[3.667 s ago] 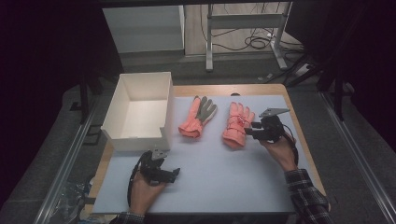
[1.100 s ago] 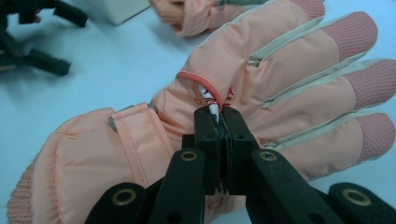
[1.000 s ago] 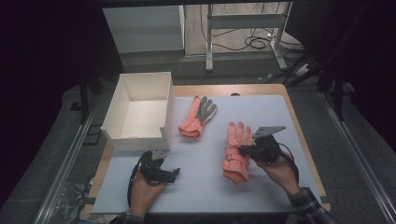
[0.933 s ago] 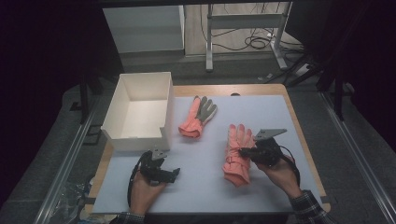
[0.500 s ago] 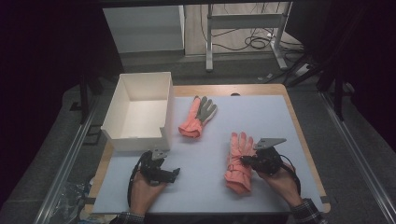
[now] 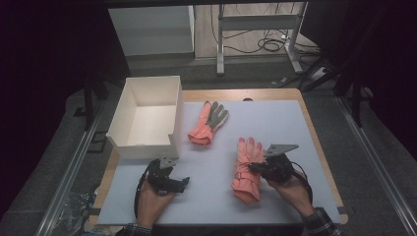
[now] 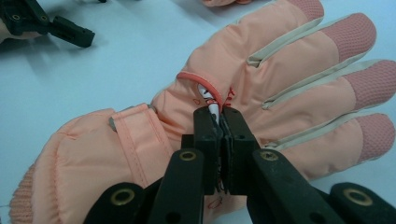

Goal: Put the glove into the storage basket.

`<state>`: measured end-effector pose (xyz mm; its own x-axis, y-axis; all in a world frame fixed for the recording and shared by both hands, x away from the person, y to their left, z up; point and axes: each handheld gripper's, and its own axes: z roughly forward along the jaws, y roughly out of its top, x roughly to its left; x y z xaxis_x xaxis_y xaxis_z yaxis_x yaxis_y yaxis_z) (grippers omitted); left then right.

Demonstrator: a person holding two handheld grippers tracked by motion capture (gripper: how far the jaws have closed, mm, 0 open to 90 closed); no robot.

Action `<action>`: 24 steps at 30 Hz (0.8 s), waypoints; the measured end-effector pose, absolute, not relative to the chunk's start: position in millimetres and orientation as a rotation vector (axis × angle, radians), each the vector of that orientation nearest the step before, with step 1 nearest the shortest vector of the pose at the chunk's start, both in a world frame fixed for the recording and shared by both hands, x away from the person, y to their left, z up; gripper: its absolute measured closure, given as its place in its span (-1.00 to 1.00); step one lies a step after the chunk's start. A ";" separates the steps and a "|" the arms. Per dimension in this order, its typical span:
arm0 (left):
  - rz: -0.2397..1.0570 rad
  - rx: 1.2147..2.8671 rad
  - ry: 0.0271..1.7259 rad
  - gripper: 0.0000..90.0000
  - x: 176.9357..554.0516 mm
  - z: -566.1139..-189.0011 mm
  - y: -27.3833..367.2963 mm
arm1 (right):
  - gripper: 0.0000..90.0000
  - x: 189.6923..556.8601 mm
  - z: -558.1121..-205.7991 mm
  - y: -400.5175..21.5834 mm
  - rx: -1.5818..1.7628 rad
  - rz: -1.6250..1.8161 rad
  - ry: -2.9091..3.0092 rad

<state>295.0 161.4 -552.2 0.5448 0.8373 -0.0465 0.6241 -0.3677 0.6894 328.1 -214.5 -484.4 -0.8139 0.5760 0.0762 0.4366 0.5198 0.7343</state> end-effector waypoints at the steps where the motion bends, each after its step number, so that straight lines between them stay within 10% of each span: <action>1: 0.413 2.116 1.173 -1.00 295.0 -552.3 161.4 | 0.91 329.0 -484.4 -212.3 0.865 1.169 2.584; 24: 0.411 2.111 1.175 -1.00 295.0 -552.4 161.2 | 0.53 373.9 -460.3 -202.3 0.866 1.232 2.539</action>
